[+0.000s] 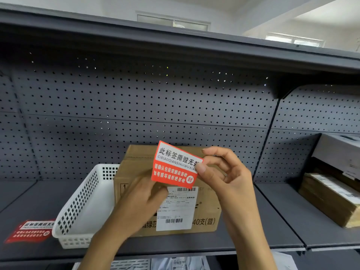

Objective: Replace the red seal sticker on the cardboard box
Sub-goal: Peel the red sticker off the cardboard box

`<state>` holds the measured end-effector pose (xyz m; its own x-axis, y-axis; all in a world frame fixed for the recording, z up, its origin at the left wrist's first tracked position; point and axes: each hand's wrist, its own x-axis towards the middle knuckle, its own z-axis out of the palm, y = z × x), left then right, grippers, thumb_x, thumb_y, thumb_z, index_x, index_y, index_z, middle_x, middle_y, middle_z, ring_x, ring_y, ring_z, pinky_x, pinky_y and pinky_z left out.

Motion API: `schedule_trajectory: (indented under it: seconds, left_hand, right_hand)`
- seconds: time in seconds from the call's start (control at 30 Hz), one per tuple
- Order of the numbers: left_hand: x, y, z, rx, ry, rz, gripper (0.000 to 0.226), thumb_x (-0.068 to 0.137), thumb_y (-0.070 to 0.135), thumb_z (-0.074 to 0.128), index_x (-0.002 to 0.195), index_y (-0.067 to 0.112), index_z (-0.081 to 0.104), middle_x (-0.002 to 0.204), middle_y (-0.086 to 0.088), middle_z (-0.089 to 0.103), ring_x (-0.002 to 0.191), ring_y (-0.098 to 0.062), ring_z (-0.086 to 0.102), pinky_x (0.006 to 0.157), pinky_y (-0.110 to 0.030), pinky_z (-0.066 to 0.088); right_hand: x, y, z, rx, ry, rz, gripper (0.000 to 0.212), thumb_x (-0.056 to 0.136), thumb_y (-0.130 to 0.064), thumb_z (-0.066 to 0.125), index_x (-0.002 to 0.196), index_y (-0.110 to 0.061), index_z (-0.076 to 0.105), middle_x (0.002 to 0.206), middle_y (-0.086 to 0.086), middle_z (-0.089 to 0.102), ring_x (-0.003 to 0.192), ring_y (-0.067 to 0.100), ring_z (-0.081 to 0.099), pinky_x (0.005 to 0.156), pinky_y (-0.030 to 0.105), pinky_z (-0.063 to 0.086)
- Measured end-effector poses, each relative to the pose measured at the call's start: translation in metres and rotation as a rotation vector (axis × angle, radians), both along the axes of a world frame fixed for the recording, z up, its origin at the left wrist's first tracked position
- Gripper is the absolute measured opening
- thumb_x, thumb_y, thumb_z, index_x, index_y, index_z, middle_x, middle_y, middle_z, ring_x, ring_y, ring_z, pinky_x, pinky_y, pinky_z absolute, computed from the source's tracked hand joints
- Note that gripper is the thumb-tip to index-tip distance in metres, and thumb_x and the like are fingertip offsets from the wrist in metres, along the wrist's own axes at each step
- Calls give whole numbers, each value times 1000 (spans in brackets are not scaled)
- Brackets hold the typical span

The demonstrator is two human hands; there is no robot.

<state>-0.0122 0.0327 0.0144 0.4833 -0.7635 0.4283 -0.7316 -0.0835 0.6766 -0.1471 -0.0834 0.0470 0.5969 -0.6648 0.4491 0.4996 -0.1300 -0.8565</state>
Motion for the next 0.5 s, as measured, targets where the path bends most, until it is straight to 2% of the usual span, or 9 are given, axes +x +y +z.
schedule_trajectory:
  seconds: [0.1, 0.13, 0.2, 0.27, 0.37, 0.43, 0.5]
  left_hand:
    - [-16, 11, 0, -47, 192, -173, 17, 91, 26, 64, 100, 41, 61, 110, 45, 58, 108, 26, 48, 80, 3, 37]
    - [-18, 14, 1, -64, 238, -233, 17, 86, 30, 68, 101, 38, 64, 114, 39, 61, 114, 22, 49, 85, 2, 36]
    - [-23, 19, 4, -132, 327, -313, 27, 76, 43, 68, 99, 30, 65, 116, 20, 68, 120, 6, 55, 96, -11, 38]
    - [-30, 21, 6, -235, 434, -316, 31, 73, 48, 65, 98, 30, 69, 109, 14, 74, 113, 2, 63, 95, -18, 46]
    - [-38, 16, 6, -374, 507, -231, 26, 75, 46, 67, 97, 34, 73, 97, 12, 79, 97, 0, 71, 82, -8, 49]
    - [-39, 16, 6, -431, 571, -206, 22, 76, 40, 70, 92, 27, 75, 88, 6, 79, 87, -2, 73, 76, -7, 50]
    - [-38, 18, 3, -440, 607, -197, 22, 79, 38, 70, 92, 21, 75, 87, -1, 78, 86, -6, 72, 78, -10, 51]
  right_hand:
    - [1, 2, -1, 5, -8, 15, 29, 71, -9, 75, 99, -8, 67, 73, -1, 71, 70, 11, 73, 64, 18, 57]
    - [1, 3, -1, 5, -10, 16, 29, 71, -9, 75, 99, -8, 67, 73, -2, 70, 70, 11, 73, 64, 19, 57]
    - [1, 4, -2, 4, -13, 16, 29, 71, -9, 75, 99, -8, 66, 71, -3, 69, 68, 11, 72, 65, 21, 58]
    - [1, 6, -3, 0, -8, 23, 29, 72, -10, 74, 100, -8, 66, 71, -4, 68, 66, 11, 70, 65, 22, 58]
    - [0, 8, -5, 15, -3, 56, 28, 74, -12, 73, 102, -8, 66, 74, 2, 68, 66, 10, 71, 64, 20, 57]
    - [-2, 9, -6, 27, 0, 89, 27, 76, -14, 73, 102, -10, 67, 77, 4, 69, 68, 12, 71, 65, 20, 58]
    - [-4, 10, -7, 23, 4, 133, 23, 79, -13, 77, 101, -13, 69, 78, 4, 70, 70, 12, 72, 66, 20, 58]
